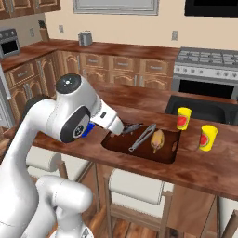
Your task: Gather the onion and sweet potato from the fridge and place them on a tray on the dining counter. Then gather the chicken drumstick and fish from the fridge and place them on the other tray.
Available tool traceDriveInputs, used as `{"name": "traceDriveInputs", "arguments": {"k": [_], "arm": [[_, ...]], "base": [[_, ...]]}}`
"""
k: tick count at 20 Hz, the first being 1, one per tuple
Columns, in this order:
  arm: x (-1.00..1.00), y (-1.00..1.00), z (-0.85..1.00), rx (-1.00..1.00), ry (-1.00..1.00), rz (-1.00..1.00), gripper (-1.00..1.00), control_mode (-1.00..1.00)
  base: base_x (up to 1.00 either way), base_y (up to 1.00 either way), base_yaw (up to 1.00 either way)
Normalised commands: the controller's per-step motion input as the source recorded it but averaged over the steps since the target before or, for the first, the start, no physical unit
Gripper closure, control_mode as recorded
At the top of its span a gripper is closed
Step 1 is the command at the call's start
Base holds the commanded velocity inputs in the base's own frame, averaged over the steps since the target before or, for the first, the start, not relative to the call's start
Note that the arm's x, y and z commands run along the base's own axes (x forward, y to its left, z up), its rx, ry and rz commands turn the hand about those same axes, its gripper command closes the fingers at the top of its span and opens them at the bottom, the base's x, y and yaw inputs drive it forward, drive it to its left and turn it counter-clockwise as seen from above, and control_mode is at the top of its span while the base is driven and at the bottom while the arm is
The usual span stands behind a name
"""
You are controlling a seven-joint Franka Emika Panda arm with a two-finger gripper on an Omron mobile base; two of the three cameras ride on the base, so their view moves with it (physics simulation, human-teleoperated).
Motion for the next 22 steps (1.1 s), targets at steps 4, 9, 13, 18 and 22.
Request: {"name": "traceDriveInputs", "arguments": {"k": [4, 9, 13, 18, 22], "arm": [[-0.69, 0.45, 0.26, -0.03, 0.00, -0.01, -1.00, -1.00], [-0.63, 0.45, 0.01, -0.04, 0.00, 0.08, -1.00, -1.00], [-0.57, 0.52, -0.21, -0.01, -0.03, 0.15, -1.00, -1.00], [-0.44, 0.56, -0.34, -0.05, -0.03, 0.15, -1.00, -1.00], [-0.04, 0.35, -0.22, -0.06, 0.00, 0.07, -1.00, -1.00]], "base": [[0.00, 0.00, 0.00], [0.00, 0.00, 0.00], [0.00, 0.00, 0.00], [0.00, 0.00, 0.00], [0.00, 0.00, 0.00]]}}
